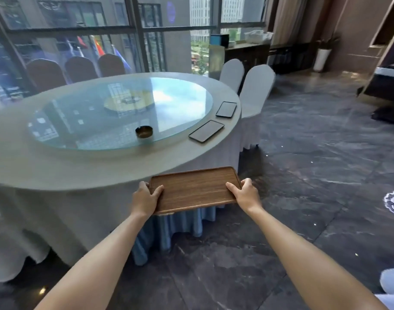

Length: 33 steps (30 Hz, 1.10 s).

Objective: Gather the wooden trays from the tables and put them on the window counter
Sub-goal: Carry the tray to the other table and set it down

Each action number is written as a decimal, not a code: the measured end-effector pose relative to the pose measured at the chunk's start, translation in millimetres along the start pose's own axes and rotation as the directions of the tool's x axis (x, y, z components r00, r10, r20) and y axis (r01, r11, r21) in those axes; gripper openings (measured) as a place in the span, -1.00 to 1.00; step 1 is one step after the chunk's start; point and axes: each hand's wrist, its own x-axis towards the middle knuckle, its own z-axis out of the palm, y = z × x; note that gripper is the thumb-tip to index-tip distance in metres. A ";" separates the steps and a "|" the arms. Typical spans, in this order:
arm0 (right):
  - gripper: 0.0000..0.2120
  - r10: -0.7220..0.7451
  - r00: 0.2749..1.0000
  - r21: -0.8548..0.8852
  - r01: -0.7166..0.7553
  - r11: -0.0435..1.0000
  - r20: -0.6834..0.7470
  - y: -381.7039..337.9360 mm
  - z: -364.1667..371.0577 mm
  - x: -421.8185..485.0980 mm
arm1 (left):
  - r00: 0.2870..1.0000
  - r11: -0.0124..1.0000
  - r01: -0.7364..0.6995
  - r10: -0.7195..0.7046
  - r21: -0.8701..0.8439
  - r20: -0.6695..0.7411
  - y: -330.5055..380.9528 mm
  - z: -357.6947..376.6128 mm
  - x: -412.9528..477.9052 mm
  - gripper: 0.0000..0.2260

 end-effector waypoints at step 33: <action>-0.63 -0.141 0.864 -0.404 0.363 0.840 0.483 -29.5 33.8 631.5 | 0.878 0.879 0.476 -0.473 0.021 -0.071 151.3 290.3 415.0 -0.60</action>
